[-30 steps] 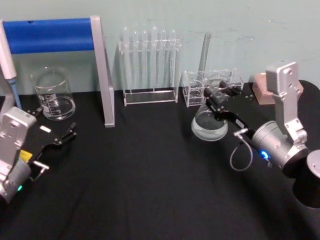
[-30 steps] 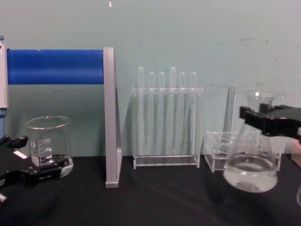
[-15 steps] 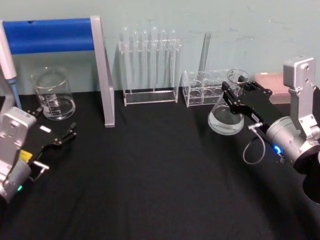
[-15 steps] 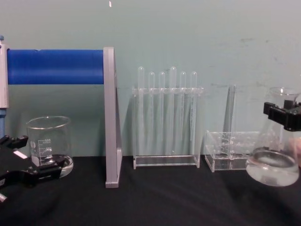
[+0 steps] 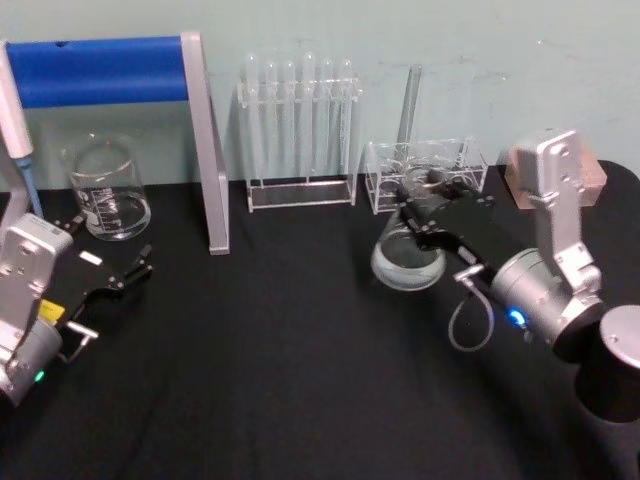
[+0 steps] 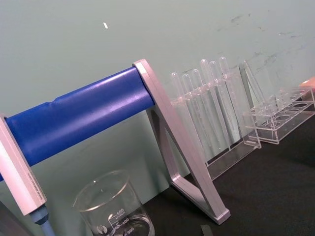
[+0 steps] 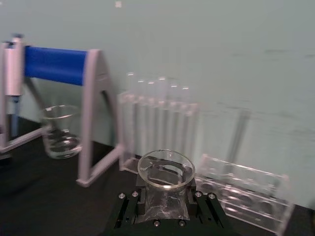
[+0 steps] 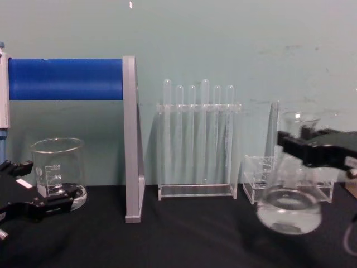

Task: Grasp the erlenmeyer flask with one hand, shake it three times, then place it back.

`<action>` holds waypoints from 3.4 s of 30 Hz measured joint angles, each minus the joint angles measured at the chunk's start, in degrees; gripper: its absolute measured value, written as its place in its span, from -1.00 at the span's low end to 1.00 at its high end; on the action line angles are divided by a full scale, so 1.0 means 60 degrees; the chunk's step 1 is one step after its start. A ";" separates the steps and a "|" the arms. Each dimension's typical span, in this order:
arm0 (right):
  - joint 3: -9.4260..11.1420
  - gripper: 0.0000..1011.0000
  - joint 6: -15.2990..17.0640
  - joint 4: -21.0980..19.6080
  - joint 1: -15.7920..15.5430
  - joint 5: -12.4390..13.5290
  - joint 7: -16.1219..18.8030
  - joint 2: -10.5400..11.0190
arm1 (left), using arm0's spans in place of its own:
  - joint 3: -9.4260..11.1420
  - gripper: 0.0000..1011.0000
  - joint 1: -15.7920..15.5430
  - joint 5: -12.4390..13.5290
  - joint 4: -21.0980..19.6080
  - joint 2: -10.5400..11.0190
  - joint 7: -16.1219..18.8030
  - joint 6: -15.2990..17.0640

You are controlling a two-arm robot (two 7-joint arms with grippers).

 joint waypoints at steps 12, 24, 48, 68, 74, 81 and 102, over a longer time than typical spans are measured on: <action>-0.0701 -0.11 0.0002 -0.0318 -0.0147 -0.0062 0.0475 0.0073 | 0.0000 0.98 0.0000 0.0000 0.0000 0.0000 0.0000 0.0000; -0.0820 -0.11 -0.0119 -0.0214 -0.0156 0.0013 0.0511 0.0129 | 0.0000 0.98 0.0001 0.0000 0.0000 0.0000 0.0000 0.0000; -0.1112 -0.11 -0.1007 0.0614 -0.0242 0.0079 0.0793 0.0131 | -0.0001 0.98 0.0001 0.0000 0.0000 0.0000 0.0000 0.0000; -0.1162 -0.11 -0.1207 0.0903 -0.0300 0.0187 0.0886 0.0102 | 0.0000 0.98 0.0001 0.0001 0.0000 0.0000 0.0000 0.0000; -0.1172 -0.11 -0.1185 0.0915 -0.0300 0.0190 0.0881 0.0104 | 0.0000 0.98 0.0001 0.0000 0.0000 0.0000 0.0000 0.0000; -0.1177 -0.11 -0.1166 0.0915 -0.0299 0.0179 0.0844 0.0106 | 0.0000 0.98 0.0000 0.0001 0.0000 0.0000 0.0000 0.0000; -0.1169 -0.11 -0.1147 0.0907 -0.0297 0.0173 0.0839 0.0108 | 0.0000 0.98 0.0001 0.0000 0.0000 0.0000 0.0000 0.0000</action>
